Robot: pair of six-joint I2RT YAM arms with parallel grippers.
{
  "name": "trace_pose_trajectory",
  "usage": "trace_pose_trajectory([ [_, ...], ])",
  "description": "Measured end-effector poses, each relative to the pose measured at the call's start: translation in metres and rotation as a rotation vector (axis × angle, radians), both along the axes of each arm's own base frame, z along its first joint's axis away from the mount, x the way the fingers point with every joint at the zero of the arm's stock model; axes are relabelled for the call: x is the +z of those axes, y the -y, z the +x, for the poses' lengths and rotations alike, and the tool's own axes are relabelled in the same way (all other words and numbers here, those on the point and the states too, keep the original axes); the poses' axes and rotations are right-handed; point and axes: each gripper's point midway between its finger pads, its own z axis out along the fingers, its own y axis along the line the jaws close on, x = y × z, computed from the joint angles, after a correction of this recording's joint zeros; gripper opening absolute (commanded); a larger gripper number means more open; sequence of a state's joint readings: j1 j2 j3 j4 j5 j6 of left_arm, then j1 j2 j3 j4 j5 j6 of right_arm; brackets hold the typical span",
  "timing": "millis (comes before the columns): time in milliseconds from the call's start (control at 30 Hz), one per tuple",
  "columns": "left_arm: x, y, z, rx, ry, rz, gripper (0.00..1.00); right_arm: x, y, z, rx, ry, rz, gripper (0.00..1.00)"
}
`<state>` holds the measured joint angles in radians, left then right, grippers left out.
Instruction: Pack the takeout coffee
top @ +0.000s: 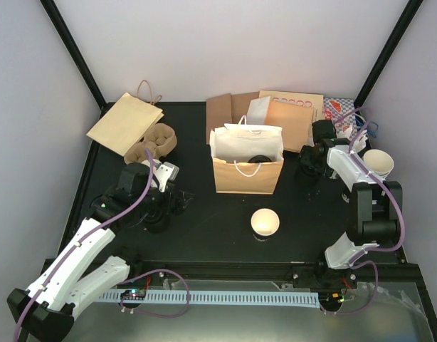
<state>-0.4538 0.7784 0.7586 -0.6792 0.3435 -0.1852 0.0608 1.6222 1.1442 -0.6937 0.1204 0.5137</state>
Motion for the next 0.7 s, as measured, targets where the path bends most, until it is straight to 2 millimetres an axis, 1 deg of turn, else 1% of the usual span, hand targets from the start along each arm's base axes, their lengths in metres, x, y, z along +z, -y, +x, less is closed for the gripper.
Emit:
trace_pose_trajectory([
  [100,0.000,0.000,0.000,0.000,0.000,0.000,0.99,0.000,0.000,0.000,0.000,0.001,0.000,0.78],
  [333,0.000,0.000,0.000,0.000,0.000,0.000,0.99,0.001,0.000,0.000,0.003,0.002,-0.001,0.77],
  [700,0.000,0.000,0.000,0.000,0.000,0.000,0.99,0.018,0.000,-0.003,0.014,0.025,0.000,0.77],
])
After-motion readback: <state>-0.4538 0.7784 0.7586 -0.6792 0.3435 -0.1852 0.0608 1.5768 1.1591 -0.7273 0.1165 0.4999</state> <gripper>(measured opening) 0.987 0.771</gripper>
